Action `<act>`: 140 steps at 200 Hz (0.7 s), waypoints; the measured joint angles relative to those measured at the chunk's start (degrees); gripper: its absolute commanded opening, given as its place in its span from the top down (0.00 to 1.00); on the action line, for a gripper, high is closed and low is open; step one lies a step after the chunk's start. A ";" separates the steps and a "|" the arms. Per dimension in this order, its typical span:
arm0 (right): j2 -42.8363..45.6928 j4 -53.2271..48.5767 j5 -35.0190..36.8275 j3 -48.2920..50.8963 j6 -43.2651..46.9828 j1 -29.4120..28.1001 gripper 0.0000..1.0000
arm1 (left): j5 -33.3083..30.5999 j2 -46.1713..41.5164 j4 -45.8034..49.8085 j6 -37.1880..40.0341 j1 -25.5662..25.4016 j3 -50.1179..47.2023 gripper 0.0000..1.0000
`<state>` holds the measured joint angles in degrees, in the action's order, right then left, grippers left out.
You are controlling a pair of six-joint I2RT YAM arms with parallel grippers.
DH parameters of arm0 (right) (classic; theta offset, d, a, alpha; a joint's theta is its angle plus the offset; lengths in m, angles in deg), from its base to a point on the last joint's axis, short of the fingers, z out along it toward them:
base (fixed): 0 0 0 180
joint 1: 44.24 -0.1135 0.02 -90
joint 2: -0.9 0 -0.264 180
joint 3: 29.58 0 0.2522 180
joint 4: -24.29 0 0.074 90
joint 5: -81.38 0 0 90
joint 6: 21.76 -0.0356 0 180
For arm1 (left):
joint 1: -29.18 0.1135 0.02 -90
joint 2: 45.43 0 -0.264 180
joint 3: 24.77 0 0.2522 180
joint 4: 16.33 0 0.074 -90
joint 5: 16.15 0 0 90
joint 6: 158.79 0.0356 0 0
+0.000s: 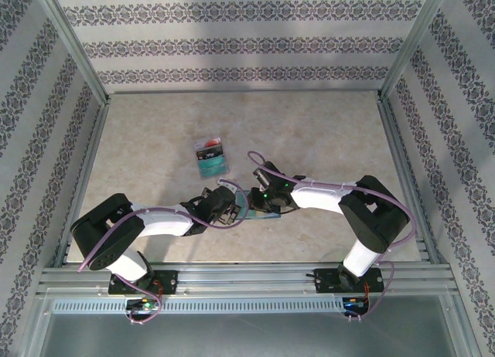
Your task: Take the credit cards out of the card holder
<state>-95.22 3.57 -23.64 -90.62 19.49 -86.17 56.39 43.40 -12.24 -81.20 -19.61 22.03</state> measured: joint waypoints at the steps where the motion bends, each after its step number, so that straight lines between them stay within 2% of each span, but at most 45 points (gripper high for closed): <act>1: 0.00 0.17 -0.17 0.13 -0.02 0.11 0.73 | 0.00 0.00 0.00 0.00 0.00 0.00 0.15; 53: 0.59 10.60 -7.34 4.96 -2.56 2.78 0.73 | -0.20 0.31 0.11 0.00 0.00 0.26 0.16; 140: 0.52 20.96 -11.69 8.17 -5.27 4.61 0.78 | -1.36 0.33 1.57 0.07 0.00 0.76 0.15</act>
<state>-94.70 24.53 -35.34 -82.45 14.22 -81.56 55.04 43.73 -10.67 -81.13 -19.61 22.79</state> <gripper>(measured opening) 0.233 0.851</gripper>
